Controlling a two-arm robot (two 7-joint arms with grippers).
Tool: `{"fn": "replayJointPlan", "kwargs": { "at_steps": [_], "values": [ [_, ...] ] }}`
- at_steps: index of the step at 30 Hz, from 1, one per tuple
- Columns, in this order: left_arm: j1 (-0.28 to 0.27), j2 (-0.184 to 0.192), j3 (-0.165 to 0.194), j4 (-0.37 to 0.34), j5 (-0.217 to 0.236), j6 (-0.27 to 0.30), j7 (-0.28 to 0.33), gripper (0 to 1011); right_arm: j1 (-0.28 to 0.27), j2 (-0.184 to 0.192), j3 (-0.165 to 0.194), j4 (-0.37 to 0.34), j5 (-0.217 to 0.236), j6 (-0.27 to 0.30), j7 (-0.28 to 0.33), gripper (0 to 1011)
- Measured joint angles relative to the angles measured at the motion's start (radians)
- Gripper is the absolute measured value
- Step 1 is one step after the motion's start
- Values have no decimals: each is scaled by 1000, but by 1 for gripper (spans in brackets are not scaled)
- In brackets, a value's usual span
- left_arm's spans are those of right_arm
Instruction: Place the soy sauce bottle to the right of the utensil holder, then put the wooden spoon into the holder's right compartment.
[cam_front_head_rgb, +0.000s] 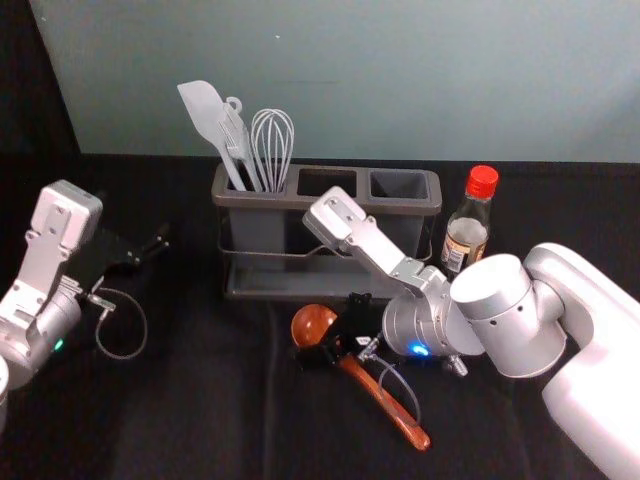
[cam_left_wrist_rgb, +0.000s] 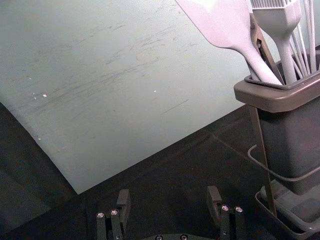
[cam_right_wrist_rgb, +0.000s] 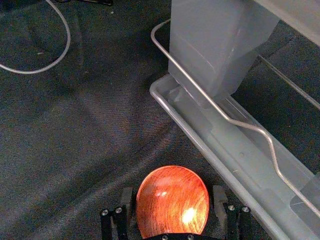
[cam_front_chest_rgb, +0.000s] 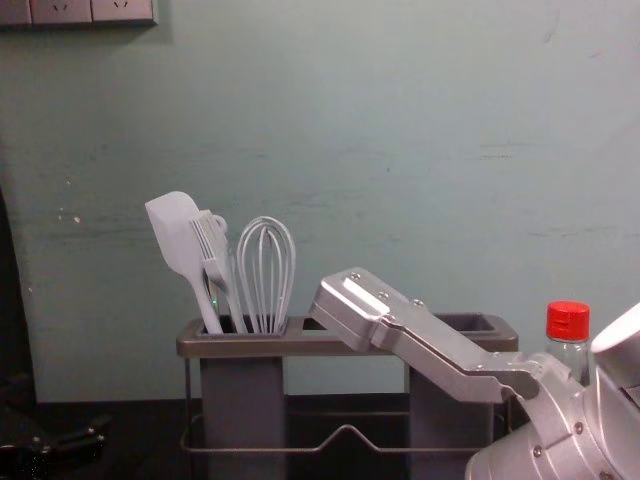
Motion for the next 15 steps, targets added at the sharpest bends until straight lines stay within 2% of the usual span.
{"fn": "replayJointPlan", "kwargs": {
  "at_steps": [13, 15],
  "values": [
    [0, 0, 0, 0, 0, 0, 0, 1005, -1, 1, 2, -2, 5, 3, -1, 997],
    [0, 0, 0, 0, 0, 0, 0, 1005, -1, 1, 2, -2, 6, 3, -1, 955]
  ]
}}
